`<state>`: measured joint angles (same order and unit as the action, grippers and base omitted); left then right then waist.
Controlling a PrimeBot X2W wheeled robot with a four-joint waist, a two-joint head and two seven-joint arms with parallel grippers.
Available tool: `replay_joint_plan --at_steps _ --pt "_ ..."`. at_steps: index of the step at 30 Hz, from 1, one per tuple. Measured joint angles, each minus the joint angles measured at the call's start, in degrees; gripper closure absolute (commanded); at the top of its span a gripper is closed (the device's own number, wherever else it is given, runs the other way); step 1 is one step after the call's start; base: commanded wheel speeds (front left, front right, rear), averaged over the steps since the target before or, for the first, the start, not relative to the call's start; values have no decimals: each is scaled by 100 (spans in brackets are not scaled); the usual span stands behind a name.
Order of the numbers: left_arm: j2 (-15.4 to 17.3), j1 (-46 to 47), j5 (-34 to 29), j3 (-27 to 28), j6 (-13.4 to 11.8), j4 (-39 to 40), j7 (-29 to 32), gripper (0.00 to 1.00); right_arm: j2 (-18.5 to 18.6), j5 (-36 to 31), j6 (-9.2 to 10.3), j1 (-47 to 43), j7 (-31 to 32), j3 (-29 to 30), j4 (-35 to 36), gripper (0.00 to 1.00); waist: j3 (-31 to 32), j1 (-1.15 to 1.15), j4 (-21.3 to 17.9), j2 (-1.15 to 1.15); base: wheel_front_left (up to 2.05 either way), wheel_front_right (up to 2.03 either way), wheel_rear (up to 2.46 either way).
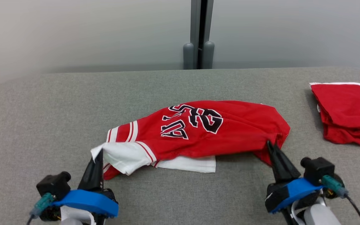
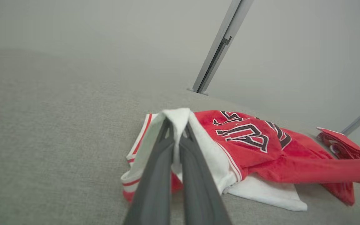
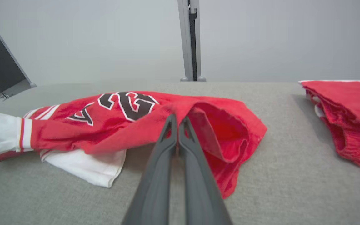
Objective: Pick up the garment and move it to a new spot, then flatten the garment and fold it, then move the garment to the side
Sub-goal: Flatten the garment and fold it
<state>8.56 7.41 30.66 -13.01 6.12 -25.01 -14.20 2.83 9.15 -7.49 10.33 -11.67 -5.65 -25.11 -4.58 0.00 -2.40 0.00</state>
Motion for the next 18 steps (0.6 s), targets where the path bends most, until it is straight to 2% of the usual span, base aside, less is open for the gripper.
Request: replay_joint_plan --at_steps 3,4,8,13,18 --pt "119 41 255 97 43 625 174 100 -3 -40 0 51 -2 163 744 100 66 0 -62 0 0 0 0" --pt "271 103 389 158 49 1157 330 100 -2 -124 0 71 60 344 1269 100 118 0 -94 0 0 0 0" --pt "499 215 697 392 47 2369 733 100 -1 -322 0 98 321 691 2332 100 226 0 -155 0 0 0 0" --pt "928 549 983 712 -113 3936 1427 100 2 -521 0 243 746 1038 3602 100 318 -1 -237 0 0 0 0" --pt "1321 1277 1220 980 -294 5224 2147 100 1 -788 0 554 1190 1226 4757 100 333 -1 -300 0 0 0 0"
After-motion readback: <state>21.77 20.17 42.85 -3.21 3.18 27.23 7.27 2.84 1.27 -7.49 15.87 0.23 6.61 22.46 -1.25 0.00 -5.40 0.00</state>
